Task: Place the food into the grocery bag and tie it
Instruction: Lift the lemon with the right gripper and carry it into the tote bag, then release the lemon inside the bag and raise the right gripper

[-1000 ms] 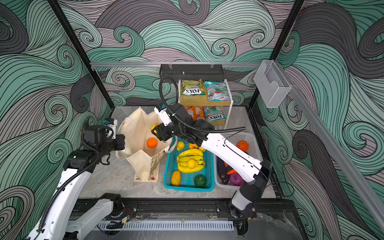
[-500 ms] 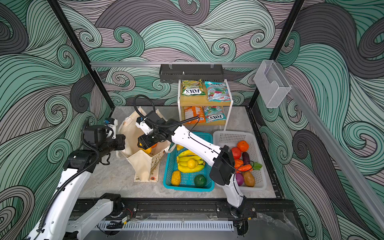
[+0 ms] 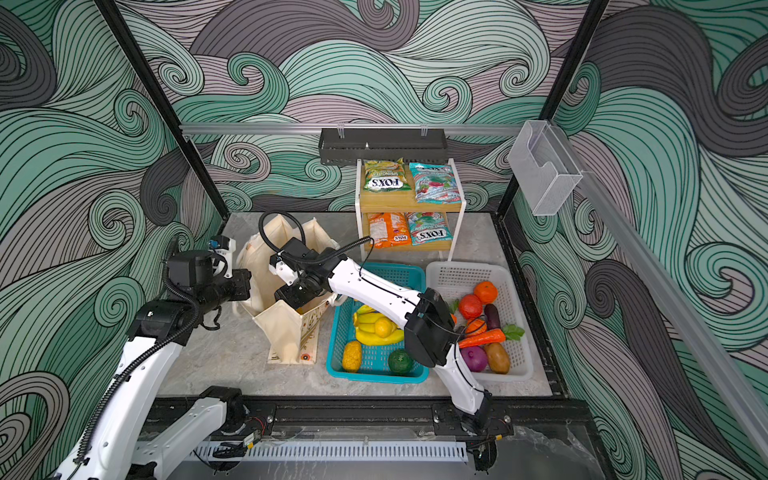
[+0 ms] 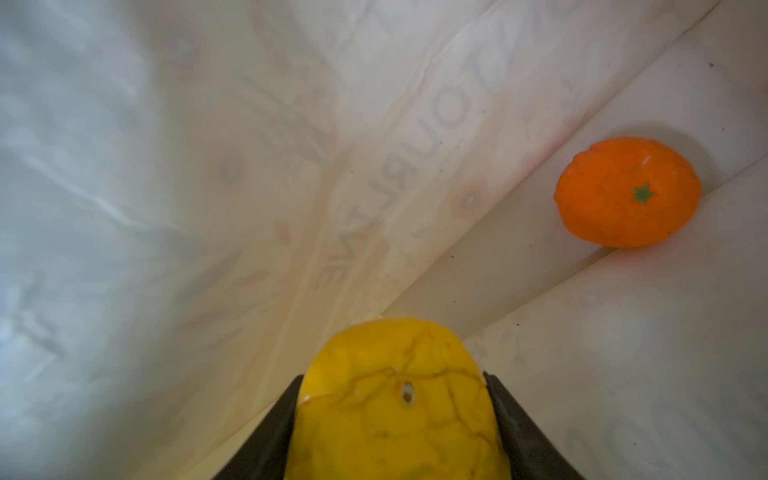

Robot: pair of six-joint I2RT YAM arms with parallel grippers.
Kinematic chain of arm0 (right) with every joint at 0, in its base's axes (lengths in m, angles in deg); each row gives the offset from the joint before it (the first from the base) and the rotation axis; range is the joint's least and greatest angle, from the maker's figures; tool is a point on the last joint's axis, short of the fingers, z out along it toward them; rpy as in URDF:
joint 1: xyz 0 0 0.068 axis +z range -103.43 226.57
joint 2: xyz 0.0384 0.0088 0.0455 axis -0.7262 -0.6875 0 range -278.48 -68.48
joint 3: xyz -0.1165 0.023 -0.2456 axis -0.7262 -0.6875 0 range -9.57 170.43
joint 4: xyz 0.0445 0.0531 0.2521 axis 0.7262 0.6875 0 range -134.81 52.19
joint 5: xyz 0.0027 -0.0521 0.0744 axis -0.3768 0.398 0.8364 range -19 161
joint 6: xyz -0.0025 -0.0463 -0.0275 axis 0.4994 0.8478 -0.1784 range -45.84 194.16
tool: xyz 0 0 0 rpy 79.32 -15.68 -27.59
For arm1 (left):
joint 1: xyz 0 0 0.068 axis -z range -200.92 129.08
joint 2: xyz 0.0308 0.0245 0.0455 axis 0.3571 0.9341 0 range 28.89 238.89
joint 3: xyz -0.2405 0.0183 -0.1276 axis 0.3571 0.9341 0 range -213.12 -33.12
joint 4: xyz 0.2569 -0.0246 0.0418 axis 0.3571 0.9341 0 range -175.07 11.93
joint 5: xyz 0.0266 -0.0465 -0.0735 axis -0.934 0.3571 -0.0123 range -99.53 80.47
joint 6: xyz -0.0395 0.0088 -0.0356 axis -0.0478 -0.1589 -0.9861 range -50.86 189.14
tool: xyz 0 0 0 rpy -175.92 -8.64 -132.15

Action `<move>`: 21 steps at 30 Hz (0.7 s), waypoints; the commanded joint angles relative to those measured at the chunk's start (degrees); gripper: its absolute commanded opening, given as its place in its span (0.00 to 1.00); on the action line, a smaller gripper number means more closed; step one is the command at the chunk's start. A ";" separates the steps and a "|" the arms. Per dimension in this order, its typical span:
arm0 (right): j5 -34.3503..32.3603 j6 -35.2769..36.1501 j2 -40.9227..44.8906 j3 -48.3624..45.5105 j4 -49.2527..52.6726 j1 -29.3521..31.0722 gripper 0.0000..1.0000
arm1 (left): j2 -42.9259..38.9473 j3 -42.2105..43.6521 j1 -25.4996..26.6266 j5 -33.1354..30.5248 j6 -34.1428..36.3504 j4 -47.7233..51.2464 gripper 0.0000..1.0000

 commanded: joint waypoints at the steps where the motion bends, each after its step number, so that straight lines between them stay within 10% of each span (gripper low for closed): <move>1: 0.88 0.05 -1.11 -1.57 -0.27 0.17 0.46 | -0.28 -0.17 -0.29 0.50 -0.19 -1.76 0.00; 21: -0.19 -4.23 -5.92 -9.24 -7.12 0.20 0.49 | -0.83 -0.17 -0.29 0.02 -0.22 -1.69 0.00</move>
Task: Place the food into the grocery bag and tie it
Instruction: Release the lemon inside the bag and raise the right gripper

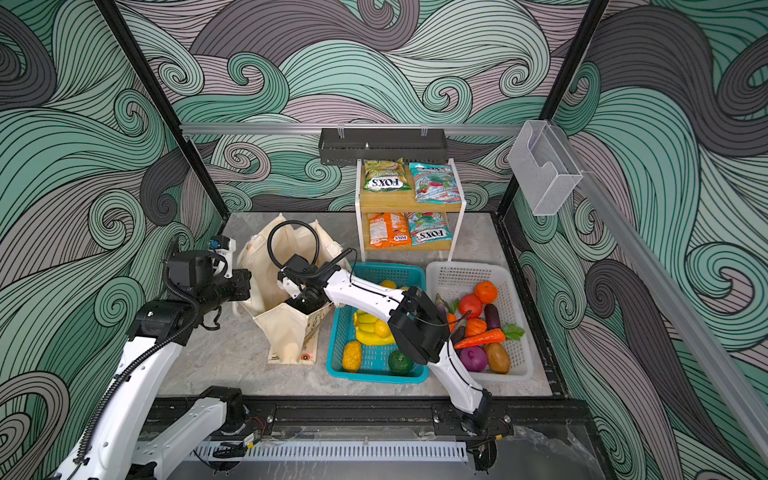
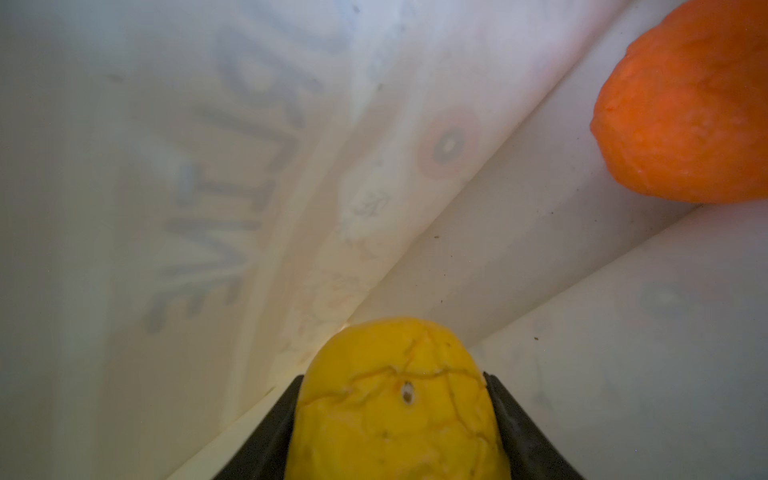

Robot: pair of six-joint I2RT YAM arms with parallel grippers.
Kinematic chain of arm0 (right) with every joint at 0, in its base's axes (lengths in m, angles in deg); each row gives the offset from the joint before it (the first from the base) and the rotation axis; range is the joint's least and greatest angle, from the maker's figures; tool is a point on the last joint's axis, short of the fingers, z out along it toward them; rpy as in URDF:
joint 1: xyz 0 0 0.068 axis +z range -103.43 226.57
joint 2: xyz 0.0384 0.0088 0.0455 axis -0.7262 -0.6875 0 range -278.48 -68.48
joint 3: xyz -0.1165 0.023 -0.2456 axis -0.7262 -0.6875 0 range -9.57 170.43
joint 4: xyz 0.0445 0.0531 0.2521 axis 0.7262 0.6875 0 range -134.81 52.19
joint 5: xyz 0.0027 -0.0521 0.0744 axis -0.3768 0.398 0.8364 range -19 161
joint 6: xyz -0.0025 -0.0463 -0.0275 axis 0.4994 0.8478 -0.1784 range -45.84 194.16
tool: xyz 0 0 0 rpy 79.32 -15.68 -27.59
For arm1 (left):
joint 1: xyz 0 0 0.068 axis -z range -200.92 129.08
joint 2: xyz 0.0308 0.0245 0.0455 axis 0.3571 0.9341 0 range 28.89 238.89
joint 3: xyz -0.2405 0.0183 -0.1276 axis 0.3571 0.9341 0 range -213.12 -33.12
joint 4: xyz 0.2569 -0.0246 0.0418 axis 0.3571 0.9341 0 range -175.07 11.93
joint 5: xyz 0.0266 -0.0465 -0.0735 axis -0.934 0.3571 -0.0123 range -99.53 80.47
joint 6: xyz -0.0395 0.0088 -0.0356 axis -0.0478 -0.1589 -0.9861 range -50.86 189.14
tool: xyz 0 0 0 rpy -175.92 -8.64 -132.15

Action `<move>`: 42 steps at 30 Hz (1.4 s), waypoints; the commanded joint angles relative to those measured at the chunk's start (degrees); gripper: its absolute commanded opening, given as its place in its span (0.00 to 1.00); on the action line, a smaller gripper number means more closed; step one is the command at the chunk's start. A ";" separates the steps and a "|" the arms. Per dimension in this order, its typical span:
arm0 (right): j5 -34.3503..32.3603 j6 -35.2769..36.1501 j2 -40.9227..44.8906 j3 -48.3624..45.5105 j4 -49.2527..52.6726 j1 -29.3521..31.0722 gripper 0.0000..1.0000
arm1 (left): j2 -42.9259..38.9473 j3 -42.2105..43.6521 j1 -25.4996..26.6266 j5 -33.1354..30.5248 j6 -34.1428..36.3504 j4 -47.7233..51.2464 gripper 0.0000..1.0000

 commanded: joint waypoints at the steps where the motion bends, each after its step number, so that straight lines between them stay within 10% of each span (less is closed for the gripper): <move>1: -1.21 -0.72 -1.61 -1.03 0.40 0.16 0.51 | -0.76 -0.17 -0.29 -0.04 -0.17 -1.57 0.00; 18: -2.21 -2.36 -2.20 -1.22 -1.34 0.24 0.71 | -0.83 -0.17 -0.29 0.18 -0.25 -1.61 0.00; 23: -2.20 -2.90 -1.27 -0.23 -0.03 0.24 0.99 | -1.28 -0.17 -0.29 0.00 -0.24 -1.76 0.00; 42: -5.51 -1.07 10.38 6.60 3.98 0.25 0.99 | -1.72 -0.17 -0.29 -1.07 0.00 -1.71 0.00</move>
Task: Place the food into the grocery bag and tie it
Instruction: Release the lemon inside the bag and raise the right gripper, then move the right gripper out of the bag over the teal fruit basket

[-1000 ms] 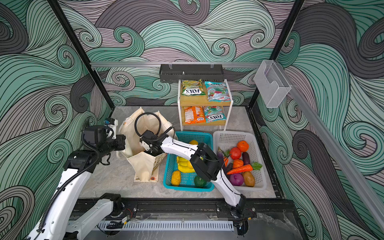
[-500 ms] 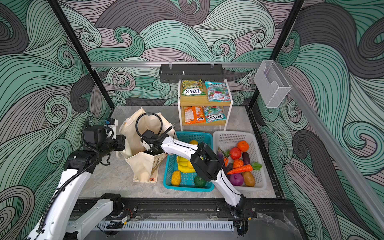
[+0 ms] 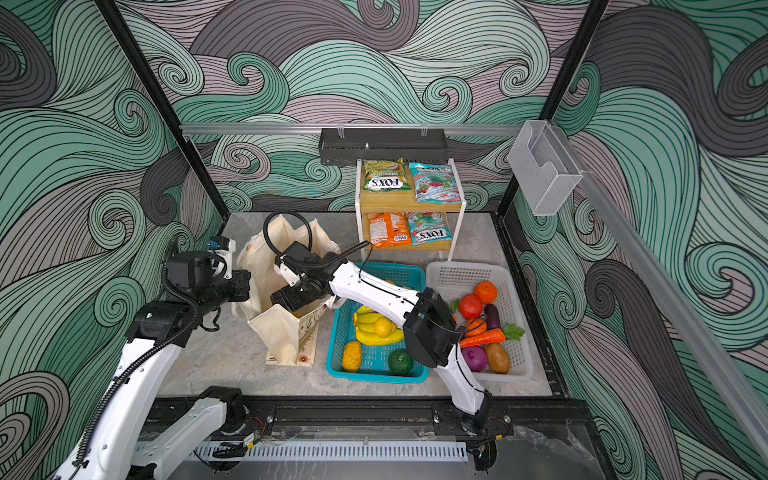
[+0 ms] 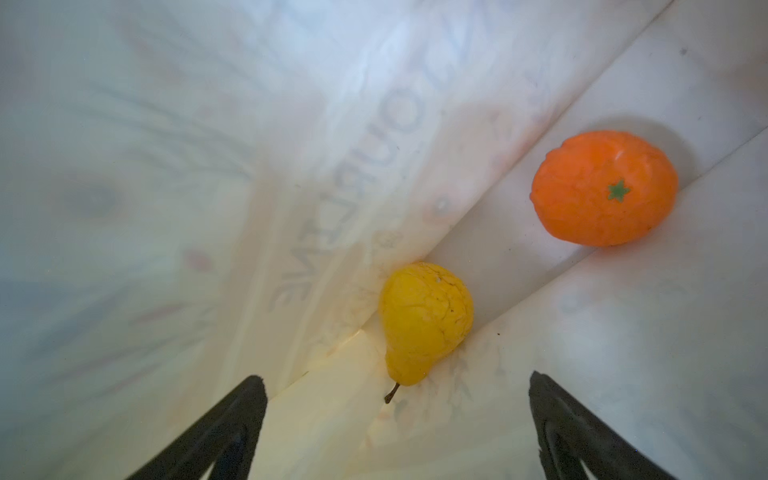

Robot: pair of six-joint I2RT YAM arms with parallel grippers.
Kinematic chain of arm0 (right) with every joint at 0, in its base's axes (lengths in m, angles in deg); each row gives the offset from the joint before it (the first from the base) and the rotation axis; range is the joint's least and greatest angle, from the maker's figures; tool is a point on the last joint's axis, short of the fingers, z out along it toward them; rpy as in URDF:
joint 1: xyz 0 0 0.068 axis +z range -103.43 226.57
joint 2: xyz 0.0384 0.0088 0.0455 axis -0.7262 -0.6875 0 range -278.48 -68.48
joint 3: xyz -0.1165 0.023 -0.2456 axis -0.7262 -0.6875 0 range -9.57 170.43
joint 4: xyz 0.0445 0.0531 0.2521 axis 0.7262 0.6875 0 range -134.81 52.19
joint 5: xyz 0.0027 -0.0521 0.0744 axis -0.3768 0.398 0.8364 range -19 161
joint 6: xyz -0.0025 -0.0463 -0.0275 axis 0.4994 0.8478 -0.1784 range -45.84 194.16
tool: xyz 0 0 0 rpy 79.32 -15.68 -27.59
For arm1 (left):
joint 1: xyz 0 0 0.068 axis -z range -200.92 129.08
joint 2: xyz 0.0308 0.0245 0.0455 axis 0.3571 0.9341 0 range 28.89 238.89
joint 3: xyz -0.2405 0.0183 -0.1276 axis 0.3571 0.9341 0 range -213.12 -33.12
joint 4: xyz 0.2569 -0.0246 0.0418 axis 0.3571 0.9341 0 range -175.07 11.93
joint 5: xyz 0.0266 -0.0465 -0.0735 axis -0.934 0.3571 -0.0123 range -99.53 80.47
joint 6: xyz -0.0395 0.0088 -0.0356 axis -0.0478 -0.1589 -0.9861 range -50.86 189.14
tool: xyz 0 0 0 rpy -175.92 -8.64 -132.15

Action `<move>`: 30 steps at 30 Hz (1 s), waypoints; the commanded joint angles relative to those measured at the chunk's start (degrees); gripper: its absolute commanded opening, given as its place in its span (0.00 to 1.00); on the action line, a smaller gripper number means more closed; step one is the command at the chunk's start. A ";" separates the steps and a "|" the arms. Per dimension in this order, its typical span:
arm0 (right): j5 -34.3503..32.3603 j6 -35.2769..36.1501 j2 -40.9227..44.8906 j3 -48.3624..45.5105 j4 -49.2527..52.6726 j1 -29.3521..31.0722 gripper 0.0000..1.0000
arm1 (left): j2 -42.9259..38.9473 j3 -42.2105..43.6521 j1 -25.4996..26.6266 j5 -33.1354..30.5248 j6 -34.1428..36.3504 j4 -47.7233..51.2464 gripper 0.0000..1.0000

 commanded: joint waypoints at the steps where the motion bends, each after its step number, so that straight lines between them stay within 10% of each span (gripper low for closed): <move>1: -2.59 0.56 4.01 2.31 1.12 0.25 0.99 | -1.19 -0.28 -0.29 -0.98 0.03 -1.87 0.00; 18: -12.50 0.98 19.48 -2.06 -4.34 0.18 0.99 | -1.41 -0.28 -0.29 -1.23 -0.10 -1.85 0.00; 30: -24.89 2.82 43.55 -25.23 -17.40 -0.31 0.99 | -1.40 -0.35 -0.29 -1.36 -0.08 -1.60 0.00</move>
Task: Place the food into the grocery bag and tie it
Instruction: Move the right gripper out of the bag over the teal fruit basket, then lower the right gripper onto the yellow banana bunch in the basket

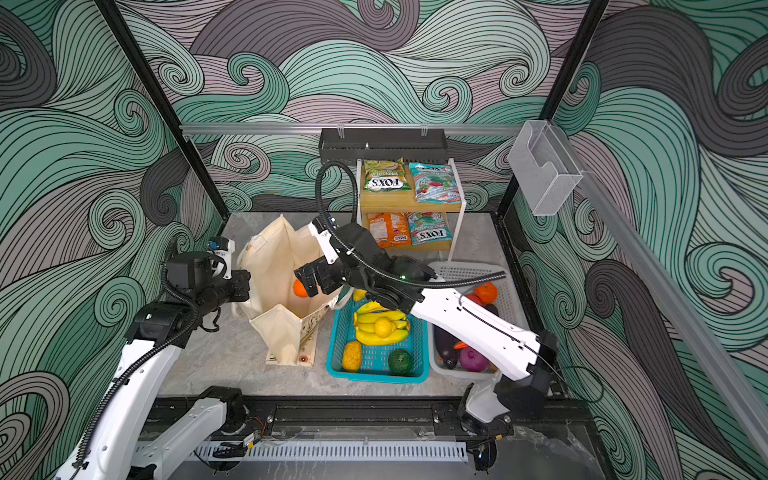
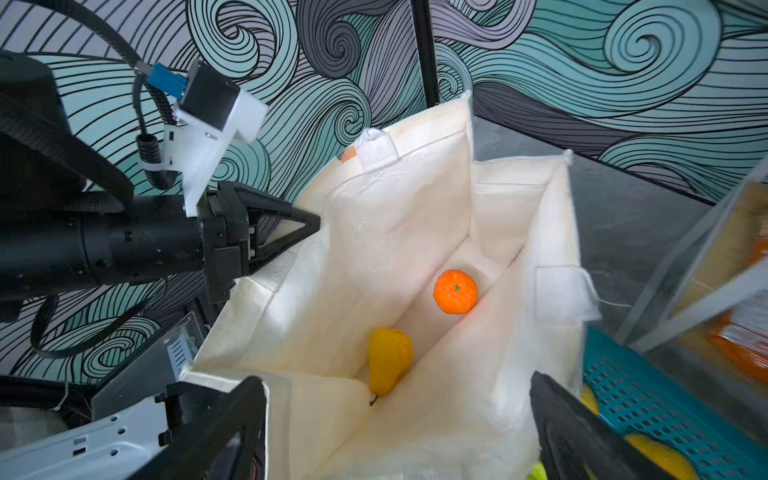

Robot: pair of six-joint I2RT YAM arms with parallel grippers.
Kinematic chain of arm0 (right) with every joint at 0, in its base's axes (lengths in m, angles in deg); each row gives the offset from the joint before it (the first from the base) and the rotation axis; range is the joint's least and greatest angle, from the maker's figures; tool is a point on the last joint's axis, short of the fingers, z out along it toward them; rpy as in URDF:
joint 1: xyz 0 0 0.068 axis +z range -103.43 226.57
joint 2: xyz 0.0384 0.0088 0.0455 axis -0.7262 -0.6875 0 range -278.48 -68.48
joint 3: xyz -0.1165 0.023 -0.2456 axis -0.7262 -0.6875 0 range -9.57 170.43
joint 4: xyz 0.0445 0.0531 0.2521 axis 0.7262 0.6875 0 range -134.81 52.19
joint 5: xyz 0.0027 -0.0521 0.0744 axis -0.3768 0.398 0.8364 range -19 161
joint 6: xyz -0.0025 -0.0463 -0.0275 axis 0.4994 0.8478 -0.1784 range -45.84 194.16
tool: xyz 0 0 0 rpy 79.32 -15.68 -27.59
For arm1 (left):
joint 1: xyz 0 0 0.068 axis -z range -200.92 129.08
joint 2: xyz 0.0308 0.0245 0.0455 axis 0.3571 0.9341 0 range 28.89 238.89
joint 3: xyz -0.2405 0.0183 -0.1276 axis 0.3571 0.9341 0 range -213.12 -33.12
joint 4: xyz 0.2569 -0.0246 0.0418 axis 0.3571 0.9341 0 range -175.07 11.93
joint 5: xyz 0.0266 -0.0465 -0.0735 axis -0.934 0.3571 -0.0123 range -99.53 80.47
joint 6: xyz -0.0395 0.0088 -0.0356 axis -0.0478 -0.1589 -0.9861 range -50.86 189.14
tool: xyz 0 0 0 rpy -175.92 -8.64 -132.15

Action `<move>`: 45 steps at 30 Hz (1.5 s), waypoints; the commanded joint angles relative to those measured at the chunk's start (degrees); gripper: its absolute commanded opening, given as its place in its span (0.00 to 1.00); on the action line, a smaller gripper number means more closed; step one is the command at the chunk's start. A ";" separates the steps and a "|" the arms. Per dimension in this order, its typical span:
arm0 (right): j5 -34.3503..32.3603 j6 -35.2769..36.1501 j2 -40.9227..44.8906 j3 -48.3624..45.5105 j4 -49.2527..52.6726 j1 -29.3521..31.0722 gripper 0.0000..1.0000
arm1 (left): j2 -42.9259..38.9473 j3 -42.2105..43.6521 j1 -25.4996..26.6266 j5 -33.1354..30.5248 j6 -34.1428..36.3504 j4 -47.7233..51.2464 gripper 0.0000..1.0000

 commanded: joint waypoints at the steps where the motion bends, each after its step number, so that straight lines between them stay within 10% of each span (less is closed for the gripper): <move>1: -7.71 1.68 8.40 -5.78 -6.33 -0.45 0.99 | -0.95 -0.59 -0.27 -1.03 -0.05 -1.50 0.00; 15: -6.20 -3.53 27.36 -30.81 -6.08 -12.04 0.99 | -1.08 -0.59 -0.29 -0.95 -0.10 -1.53 0.00; 31: 6.84 -10.64 23.78 -46.18 -13.00 -11.82 0.85 | -0.42 -0.58 -0.28 -0.90 -0.14 -1.47 0.00; 45: -1.29 -11.49 17.65 -50.01 -17.68 -5.99 0.82 | -0.37 -0.42 -0.29 -0.77 -0.14 -1.61 0.00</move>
